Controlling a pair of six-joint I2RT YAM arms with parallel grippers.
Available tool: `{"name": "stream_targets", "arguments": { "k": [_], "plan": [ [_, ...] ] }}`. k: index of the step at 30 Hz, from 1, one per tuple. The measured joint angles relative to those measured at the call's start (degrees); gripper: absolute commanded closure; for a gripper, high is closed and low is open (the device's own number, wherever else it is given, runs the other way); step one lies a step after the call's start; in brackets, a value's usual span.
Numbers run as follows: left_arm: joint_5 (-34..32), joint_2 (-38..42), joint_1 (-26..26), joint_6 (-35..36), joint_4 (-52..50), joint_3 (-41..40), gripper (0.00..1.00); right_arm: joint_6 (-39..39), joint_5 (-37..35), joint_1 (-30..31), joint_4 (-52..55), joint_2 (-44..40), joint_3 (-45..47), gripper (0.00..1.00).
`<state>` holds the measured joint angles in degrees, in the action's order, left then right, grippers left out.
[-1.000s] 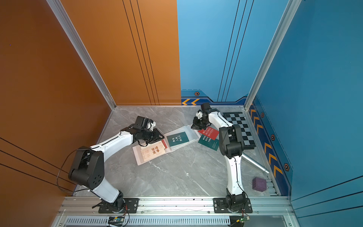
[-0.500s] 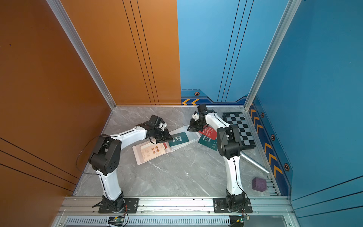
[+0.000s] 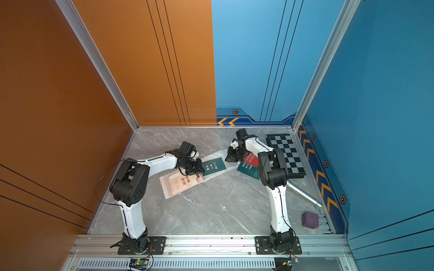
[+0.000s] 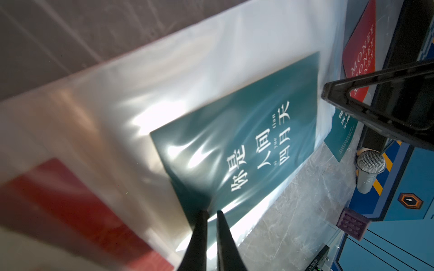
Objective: Place the photos into the photo albums
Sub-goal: Turn the page of the photo album at the center of the board.
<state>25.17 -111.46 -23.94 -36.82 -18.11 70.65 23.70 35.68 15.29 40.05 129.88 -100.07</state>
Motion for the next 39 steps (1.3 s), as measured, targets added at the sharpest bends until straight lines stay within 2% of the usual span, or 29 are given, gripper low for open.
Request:
{"name": "stream_targets", "arguments": {
  "k": [13, 29, 39],
  "plan": [
    [0.9, 0.3, 0.6, 0.4, 5.5, -3.8, 1.0, -0.3, -1.4, -1.6, -0.1, -0.9, 0.0, 0.67],
    [2.4, 0.5, 1.2, 0.4, 7.9, -5.1, 1.0, 0.5, 1.0, 0.5, -0.8, -1.1, 0.5, 0.67],
    [2.5, 0.6, 1.4, 0.4, 8.1, -5.4, 1.0, 1.4, 6.3, 2.2, -2.2, -1.2, 0.7, 0.67]
  ]
}}
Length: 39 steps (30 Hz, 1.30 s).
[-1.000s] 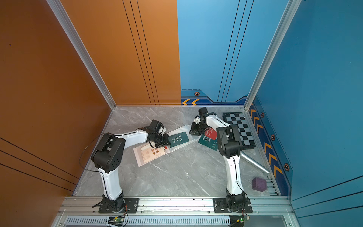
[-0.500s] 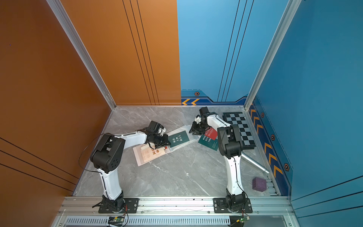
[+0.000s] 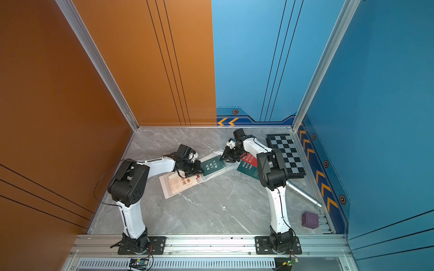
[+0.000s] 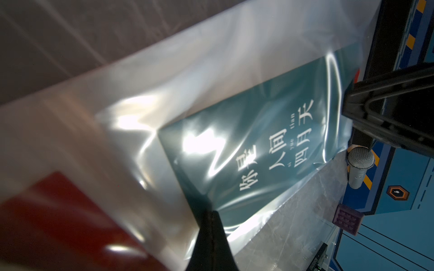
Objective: Place the photos into the photo albums
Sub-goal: Turn the page of the photo album at the center of the board.
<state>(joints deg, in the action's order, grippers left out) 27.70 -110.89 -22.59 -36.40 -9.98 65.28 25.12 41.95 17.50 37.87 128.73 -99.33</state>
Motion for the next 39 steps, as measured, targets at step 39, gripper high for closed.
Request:
{"name": "stream_targets", "arguments": {
  "k": [39],
  "plan": [
    [-7.0, 15.8, 4.5, -0.7, -4.5, -8.4, 1.0, 6.3, 12.1, 9.3, -3.0, -7.1, -1.5, 0.61]
  ]
}}
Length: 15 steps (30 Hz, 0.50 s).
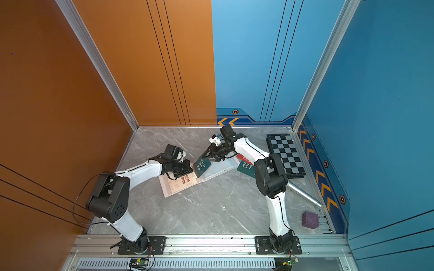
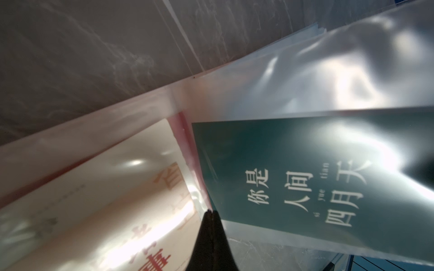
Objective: Place the photos into the photo albums
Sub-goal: Turn the page of the photo album at the center of the board.
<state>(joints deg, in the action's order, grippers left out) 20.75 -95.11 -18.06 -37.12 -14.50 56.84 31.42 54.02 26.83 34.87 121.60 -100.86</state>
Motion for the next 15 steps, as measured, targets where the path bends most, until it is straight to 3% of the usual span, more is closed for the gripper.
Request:
{"name": "stream_targets", "arguments": {
  "k": [15],
  "plan": [
    [-3.5, 9.6, 6.2, -0.3, -0.2, -7.8, 1.0, 1.1, 0.3, 6.3, -0.2, 0.4, -5.0, 0.57]
  ]
}}
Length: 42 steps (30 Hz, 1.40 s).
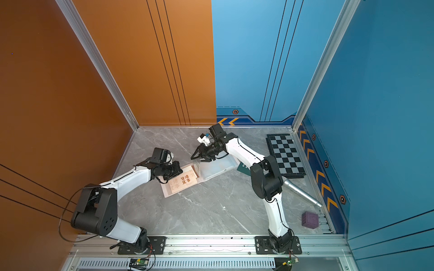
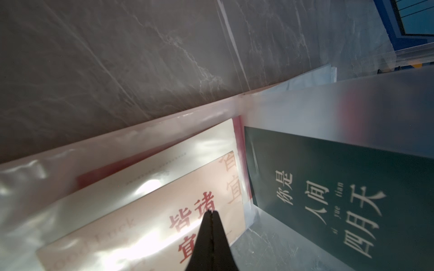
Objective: Place the photos into the photo albums
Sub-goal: Turn the page of the photo album at the center of the board.
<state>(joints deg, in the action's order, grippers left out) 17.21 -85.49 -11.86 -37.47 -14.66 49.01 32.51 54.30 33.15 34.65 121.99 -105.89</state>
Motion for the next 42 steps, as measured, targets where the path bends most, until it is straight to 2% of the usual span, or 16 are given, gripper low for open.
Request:
{"name": "stream_targets", "arguments": {
  "k": [15, 20, 25, 36, 39, 42],
  "plan": [
    [-3.4, 19.3, 10.2, -1.8, -0.2, -8.6, 0.98, 0.9, 0.1, 7.1, -0.2, 6.6, -2.2, 0.54],
    [-3.3, 23.5, 12.5, -2.9, -0.4, -9.2, 0.98, 1.0, 0.2, 8.9, -0.2, 8.0, -3.4, 0.5],
    [-3.1, 24.8, 12.6, -3.1, -1.0, -9.2, 0.98, 1.4, 1.2, 9.6, -0.2, 8.1, -4.4, 0.42],
    [-3.1, 24.7, 12.6, -3.0, -1.5, -9.2, 0.97, 1.4, 1.4, 9.6, -0.3, 8.0, -5.3, 0.41],
    [-2.5, 23.7, 11.9, -2.8, -1.5, -9.1, 0.97, 1.4, 0.1, 7.4, -0.4, 6.7, -3.7, 0.41],
    [-2.2, 21.2, 9.3, -2.4, -1.6, -8.5, 0.97, 1.4, -2.7, 2.7, -0.8, 3.9, 0.1, 0.41]
  ]
}}
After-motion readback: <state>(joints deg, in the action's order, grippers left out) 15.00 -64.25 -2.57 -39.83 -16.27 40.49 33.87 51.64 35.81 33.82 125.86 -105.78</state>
